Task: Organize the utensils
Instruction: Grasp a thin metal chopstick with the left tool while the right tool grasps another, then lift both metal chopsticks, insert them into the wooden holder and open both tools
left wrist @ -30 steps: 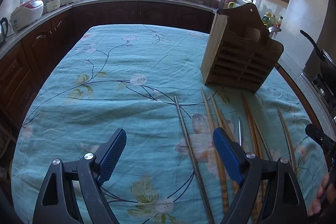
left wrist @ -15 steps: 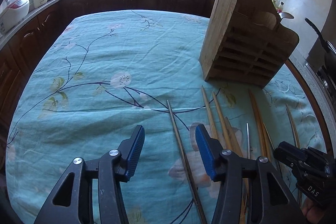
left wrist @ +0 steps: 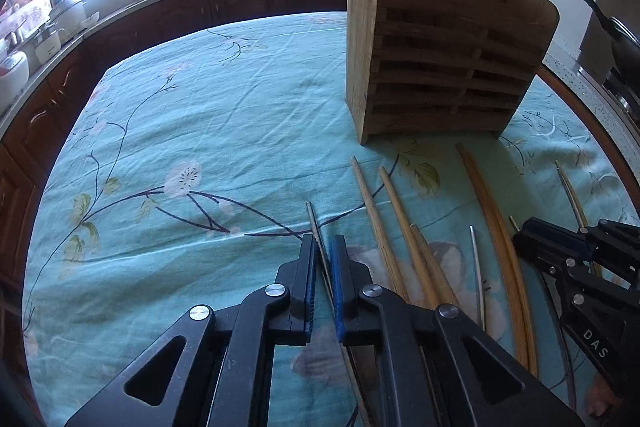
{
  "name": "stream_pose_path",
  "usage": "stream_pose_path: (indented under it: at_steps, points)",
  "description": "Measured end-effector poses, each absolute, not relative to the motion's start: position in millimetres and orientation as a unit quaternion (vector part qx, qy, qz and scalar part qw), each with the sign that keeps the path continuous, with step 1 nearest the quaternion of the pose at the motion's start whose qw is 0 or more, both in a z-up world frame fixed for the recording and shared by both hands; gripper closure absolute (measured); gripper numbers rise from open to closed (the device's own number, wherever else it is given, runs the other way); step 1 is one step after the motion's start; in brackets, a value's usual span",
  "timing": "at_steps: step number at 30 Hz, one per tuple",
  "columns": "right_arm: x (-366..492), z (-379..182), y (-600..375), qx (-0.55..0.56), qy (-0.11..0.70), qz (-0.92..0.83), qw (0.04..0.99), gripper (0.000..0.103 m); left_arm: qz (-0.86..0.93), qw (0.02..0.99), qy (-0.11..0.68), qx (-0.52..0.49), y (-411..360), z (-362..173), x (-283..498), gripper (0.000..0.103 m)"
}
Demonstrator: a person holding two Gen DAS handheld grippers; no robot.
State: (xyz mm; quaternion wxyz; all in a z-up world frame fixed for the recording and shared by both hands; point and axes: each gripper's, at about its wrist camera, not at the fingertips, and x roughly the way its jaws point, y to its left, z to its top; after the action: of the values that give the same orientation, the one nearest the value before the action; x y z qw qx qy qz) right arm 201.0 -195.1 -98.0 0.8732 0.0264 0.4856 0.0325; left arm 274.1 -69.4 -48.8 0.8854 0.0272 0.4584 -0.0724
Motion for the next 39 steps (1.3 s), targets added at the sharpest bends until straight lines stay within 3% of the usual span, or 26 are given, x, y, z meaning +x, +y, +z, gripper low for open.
stream_pose_path:
  at_steps: [7, 16, 29, 39]
  points:
    - [193.0, -90.6, -213.5, 0.090, 0.480, 0.044, 0.871, 0.099, -0.094, 0.887, 0.453, -0.010, -54.0, -39.3, 263.0, 0.100]
    - [166.4, -38.6, -233.3, 0.145, 0.419, 0.057, 0.895, 0.099, -0.144, 0.900, 0.402, -0.085, -23.0, 14.7, 218.1, 0.101]
    - [139.3, 53.2, -246.0, 0.148, 0.309, 0.050, 0.938, 0.099, -0.187, 0.921, 0.310, -0.141, 15.7, 90.1, 141.7, 0.101]
    - [140.9, 77.7, -249.4, 0.144, 0.278, 0.049, 0.949, 0.099, -0.196, 0.929, 0.282, -0.140, 17.2, 106.7, 128.6, 0.101]
